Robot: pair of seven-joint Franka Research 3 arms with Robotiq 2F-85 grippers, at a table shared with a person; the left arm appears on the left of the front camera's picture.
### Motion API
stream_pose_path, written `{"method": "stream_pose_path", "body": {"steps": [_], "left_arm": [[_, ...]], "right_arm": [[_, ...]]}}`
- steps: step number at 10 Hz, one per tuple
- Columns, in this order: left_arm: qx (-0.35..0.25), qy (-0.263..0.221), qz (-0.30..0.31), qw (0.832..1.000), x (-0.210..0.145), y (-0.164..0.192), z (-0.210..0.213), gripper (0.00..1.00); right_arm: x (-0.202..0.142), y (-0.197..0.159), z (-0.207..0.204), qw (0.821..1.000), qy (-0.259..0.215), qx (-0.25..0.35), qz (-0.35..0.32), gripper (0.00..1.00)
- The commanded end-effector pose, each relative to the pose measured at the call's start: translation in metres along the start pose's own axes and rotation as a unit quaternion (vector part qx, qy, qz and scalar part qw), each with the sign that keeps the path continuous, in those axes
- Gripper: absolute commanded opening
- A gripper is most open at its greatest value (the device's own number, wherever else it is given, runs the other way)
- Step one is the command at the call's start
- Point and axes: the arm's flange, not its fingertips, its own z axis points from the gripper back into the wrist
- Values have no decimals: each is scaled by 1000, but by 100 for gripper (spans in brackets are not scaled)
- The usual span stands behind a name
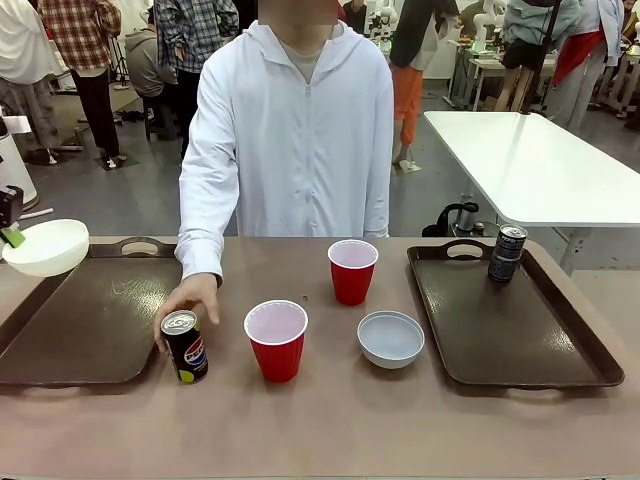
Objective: Prepare tableware on both trays.
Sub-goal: Pick up a Picnic Bowl from the table and place it on a Handle tray.
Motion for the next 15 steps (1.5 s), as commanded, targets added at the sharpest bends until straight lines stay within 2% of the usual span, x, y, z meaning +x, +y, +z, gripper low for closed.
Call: {"method": "stream_pose_path", "body": {"steps": [1,5,9,10,11,12,15], "left_arm": [[30,-36,-10,999,-1,0,-20,0],[30,-2,0,1000,11,-3,-78,0],[39,29,6,999,12,-2,-110,0],[61,61,5,996,-10,-5,-98,0],[104,101,-24,989,-55,-6,-71,0],[102,126,-42,986,-79,-4,-54,0],[78,133,-44,987,-87,-3,-54,0]], "right_arm": [[1,0,0,1000,-3,7,3,100],[1,0,0,1000,-3,7,3,100],[1,0,0,1000,-3,7,3,100],[1,0,0,1000,-3,7,3,100],[1,0,0,1000,-3,7,3,100],[1,0,0,1000,-3,7,3,100],[1,0,0,1000,-3,7,3,100]]}}
